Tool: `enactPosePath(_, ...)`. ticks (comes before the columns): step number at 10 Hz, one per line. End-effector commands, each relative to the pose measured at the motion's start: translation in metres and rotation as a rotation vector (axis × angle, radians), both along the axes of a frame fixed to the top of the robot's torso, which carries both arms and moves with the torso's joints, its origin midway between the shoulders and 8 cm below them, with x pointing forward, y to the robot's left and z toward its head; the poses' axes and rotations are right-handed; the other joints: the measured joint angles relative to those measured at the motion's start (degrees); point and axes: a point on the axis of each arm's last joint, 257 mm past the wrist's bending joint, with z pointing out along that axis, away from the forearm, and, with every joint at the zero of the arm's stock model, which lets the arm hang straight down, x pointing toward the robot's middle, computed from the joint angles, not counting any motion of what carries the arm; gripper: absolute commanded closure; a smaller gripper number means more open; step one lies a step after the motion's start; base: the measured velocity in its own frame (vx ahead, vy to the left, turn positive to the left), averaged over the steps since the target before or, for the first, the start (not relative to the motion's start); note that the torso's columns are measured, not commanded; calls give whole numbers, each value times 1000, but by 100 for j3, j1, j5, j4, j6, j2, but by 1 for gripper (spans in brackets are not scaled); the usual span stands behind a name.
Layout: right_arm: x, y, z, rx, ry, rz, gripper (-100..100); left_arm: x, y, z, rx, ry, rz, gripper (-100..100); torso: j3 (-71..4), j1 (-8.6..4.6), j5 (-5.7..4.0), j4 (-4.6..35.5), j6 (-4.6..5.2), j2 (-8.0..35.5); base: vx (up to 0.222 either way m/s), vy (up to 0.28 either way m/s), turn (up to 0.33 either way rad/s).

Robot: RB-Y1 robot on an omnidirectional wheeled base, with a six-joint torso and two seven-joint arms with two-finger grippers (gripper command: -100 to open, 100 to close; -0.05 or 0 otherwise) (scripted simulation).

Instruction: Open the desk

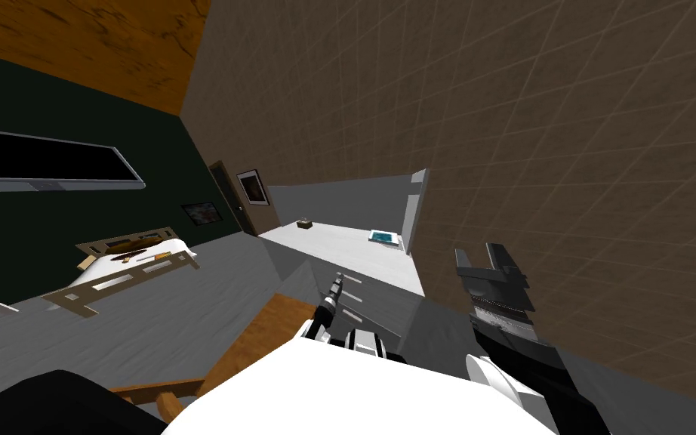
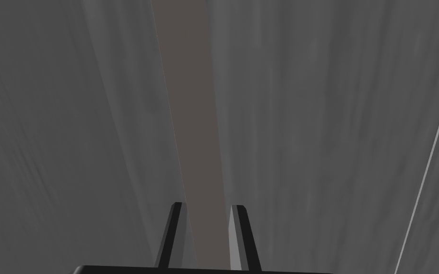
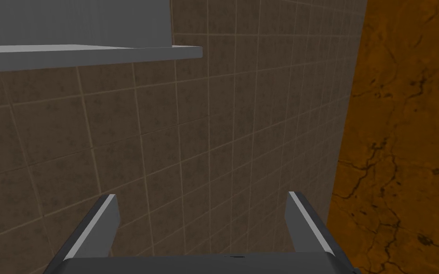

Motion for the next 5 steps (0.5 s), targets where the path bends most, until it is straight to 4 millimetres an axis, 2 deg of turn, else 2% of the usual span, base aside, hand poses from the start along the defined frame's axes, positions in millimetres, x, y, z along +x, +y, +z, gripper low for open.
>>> enactPosePath(1,0,0,0,0,0,0,0,-1,-3,-1,-1,12,-7,100,6,-1,-5,11,-5,12,-90,33,5)
enactPosePath(4,0,0,0,0,0,0,0,-3,-6,-5,1,34,-13,100,20,-2,-3,15,0,35,-164,49,3)
enactPosePath(5,0,0,0,0,0,0,0,0,-5,3,-2,15,-10,100,5,-8,-5,12,0,12,-80,26,-2)
